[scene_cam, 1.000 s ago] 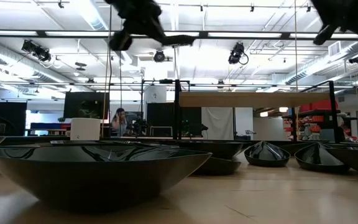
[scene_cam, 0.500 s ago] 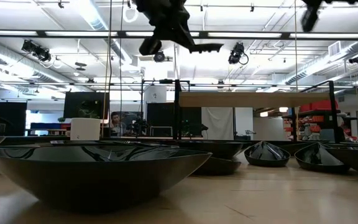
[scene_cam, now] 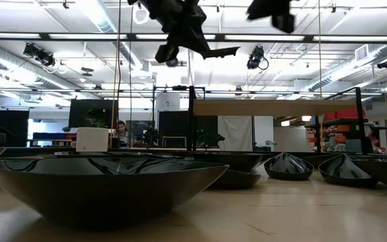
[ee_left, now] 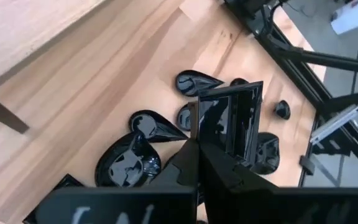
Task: Pick & Place Mini shaped plates
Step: Put the square plate on the shelf
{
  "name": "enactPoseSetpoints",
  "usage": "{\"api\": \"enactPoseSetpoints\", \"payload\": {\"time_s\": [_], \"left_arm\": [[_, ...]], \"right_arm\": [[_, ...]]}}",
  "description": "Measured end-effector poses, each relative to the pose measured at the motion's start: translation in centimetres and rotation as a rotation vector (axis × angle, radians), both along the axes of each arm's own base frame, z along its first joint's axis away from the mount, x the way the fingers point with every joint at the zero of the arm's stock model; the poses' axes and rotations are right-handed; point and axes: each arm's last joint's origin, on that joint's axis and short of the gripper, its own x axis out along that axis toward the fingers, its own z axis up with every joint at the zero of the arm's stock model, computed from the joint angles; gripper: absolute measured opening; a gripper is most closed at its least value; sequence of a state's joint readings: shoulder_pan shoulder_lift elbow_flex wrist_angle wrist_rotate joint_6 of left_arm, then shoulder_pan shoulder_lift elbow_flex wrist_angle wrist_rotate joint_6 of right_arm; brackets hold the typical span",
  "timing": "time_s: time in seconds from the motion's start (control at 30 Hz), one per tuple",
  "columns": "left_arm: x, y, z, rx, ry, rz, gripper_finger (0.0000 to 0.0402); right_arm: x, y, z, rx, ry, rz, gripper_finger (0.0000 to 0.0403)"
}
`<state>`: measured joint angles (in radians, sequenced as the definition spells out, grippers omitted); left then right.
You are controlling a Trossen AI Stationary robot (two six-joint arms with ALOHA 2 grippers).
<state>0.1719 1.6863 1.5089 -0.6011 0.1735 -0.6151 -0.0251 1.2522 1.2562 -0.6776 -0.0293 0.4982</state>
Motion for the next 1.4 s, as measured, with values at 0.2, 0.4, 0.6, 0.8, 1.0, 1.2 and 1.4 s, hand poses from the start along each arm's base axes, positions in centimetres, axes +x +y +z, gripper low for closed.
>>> {"api": "enactPoseSetpoints", "payload": {"time_s": [0.2, 0.4, 0.6, 0.8, 1.0, 1.2, 1.4], "left_arm": [[0.0, -0.2, 0.0, -0.004, -0.011, -0.055, 0.0011], [0.0, -0.2, 0.1, -0.016, -0.017, -0.084, 0.0012], [0.1, -0.5, 0.1, -0.017, -0.020, -0.101, 0.0013], [0.1, -0.5, 0.1, -0.029, -0.022, -0.113, 0.0013], [0.1, -0.5, 0.1, -0.027, -0.024, -0.110, 0.0013], [0.2, -0.5, 0.2, -0.017, -0.048, -0.106, 0.0014], [0.7, -0.4, 0.7, 0.008, -0.116, -0.119, 0.0041]], "right_arm": [[3.7, -0.2, -0.3, -0.127, 0.034, 0.061, 0.0112], [5.2, -0.3, -2.0, -0.175, 0.102, 0.054, 0.0149], [5.6, -0.4, -2.8, -0.192, 0.137, 0.044, 0.0131], [5.5, -0.4, -2.9, -0.201, 0.152, 0.053, 0.0094], [5.4, -0.4, -2.9, -0.200, 0.162, 0.054, 0.0047], [5.3, -0.4, -3.0, -0.185, 0.177, 0.047, 0.0007], [4.9, -0.4, -3.4, -0.155, 0.234, 0.033, 0.0004]]}}
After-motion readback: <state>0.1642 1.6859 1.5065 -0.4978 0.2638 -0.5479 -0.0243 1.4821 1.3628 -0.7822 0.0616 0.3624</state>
